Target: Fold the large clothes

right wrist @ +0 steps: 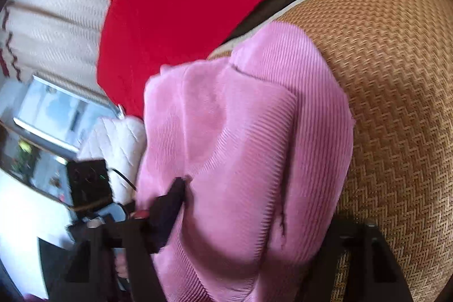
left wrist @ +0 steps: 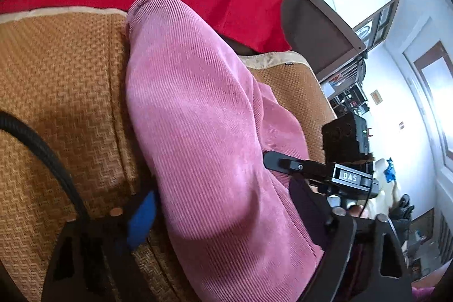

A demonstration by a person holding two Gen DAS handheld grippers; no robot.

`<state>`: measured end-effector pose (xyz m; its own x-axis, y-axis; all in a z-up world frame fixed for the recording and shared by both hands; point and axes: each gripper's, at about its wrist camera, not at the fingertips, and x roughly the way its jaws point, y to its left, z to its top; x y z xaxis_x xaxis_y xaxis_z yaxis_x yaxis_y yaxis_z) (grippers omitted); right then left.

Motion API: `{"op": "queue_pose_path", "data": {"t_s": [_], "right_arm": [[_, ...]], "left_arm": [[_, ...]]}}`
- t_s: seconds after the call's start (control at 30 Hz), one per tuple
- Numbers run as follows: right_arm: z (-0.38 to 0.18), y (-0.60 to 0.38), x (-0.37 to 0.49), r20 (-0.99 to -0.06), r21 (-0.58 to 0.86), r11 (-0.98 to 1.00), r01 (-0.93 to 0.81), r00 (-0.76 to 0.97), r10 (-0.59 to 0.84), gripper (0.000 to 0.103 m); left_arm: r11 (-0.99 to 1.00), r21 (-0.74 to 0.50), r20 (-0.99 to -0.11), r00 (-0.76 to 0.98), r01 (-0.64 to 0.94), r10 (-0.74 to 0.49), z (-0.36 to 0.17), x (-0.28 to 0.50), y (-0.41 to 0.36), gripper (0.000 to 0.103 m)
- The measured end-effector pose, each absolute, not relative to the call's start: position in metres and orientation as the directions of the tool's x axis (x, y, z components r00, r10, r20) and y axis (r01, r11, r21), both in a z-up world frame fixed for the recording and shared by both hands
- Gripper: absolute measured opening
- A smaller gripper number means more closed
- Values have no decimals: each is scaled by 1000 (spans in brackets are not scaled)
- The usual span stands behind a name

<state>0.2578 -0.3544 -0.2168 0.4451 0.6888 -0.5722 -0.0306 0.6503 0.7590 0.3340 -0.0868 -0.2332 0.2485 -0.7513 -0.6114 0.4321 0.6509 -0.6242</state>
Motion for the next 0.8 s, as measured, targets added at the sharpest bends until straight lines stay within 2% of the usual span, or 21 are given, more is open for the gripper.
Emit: {"op": "queue_pose_path", "data": {"t_s": [0.1, 0.13, 0.33, 0.53, 0.67, 0.8], "right_arm": [[-210, -349, 257, -584, 740, 672, -35, 463, 667, 53], [-206, -346, 256, -591, 727, 685, -44, 469, 656, 51], [-184, -331, 250, -580, 693, 712, -108, 503, 641, 48], [-163, -312, 253, -530, 684, 706, -184, 540, 654, 47], [-155, -300, 262, -464, 715, 666, -212, 569, 679, 46], [-159, -285, 272, -428, 742, 631, -225, 566, 705, 46]], "left_arm": [[665, -616, -615, 269, 423, -741, -232, 336, -81, 68], [665, -616, -615, 269, 422, -741, -233, 337, -80, 66], [659, -605, -604, 282, 448, -746, -223, 334, -73, 66], [669, -595, -576, 343, 446, -742, -203, 331, -46, 66], [679, -596, -546, 404, 428, -734, -189, 332, -17, 65], [728, -561, -566, 458, 395, -685, -187, 334, 2, 65]]}}
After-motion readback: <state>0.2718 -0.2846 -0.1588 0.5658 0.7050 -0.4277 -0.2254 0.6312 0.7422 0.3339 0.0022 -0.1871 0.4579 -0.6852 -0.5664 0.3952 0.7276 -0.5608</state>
